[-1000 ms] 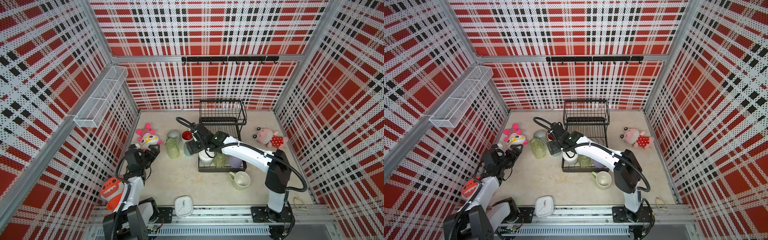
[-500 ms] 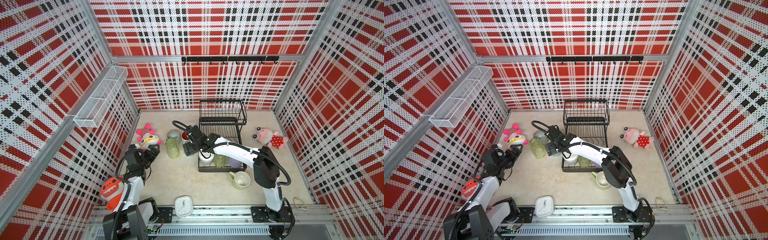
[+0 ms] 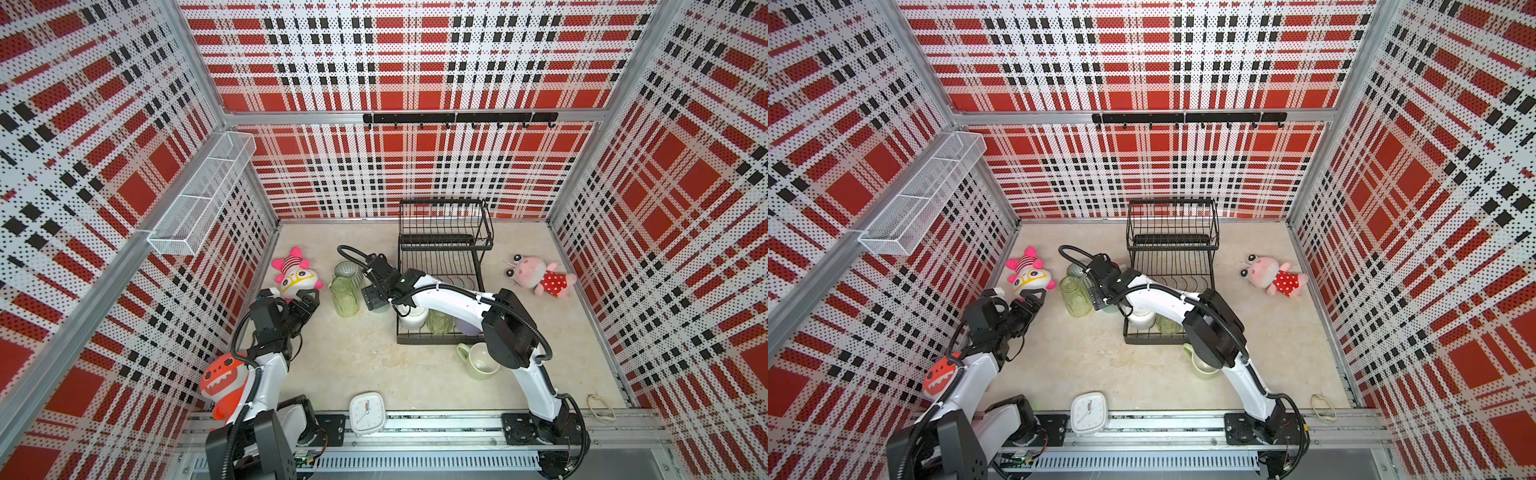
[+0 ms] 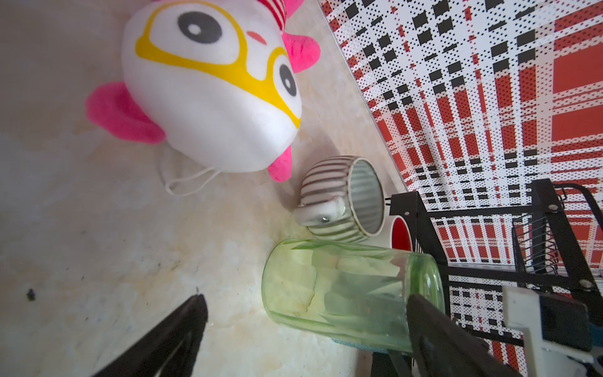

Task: Load cups into a dish rack
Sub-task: Pick up the cup from the center of the table.

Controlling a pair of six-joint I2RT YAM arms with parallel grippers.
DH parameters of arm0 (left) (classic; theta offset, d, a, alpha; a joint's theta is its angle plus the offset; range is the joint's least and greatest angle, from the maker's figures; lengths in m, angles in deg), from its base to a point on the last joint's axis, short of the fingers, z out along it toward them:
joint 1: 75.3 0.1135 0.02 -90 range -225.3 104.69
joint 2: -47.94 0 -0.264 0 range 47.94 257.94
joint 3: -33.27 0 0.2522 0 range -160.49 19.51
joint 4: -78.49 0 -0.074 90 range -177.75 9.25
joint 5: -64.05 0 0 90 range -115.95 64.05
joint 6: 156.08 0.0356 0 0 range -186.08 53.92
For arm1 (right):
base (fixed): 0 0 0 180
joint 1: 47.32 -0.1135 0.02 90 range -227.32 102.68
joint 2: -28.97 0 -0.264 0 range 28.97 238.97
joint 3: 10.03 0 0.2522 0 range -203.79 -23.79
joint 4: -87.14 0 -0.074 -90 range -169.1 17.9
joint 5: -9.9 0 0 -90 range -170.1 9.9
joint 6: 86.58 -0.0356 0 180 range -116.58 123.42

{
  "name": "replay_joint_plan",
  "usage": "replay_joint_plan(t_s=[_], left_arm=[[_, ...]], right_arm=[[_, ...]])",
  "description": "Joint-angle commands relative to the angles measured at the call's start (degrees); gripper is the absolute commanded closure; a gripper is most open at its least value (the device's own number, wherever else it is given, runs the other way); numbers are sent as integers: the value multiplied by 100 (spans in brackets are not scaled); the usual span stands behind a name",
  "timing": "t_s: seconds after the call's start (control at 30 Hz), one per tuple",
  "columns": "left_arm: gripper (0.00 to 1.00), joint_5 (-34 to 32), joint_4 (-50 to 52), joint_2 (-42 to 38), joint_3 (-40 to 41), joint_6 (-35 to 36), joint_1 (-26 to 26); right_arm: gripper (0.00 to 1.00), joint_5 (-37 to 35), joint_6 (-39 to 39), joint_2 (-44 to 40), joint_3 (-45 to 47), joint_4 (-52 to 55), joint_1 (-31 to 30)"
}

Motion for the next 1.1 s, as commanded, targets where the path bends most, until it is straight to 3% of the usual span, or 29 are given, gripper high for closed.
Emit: replay_joint_plan(t_s=[0.0,0.3,0.4,0.53,1.07], left_arm=[[2,33,32,20,39,36,24],[2,78,32,54,29,62,-59],[2,66,32,56,30,62,-77],[2,74,32,60,30,62,-81],[2,53,32,64,29,71,-193]], right_arm=[[23,-264,110,266,-262,0,36],[25,-471,291,557,-522,-208,128],[37,-499,311,552,-579,-223,137],[41,-436,329,420,-628,-109,137],[42,-590,210,-1338,-138,111,67]])
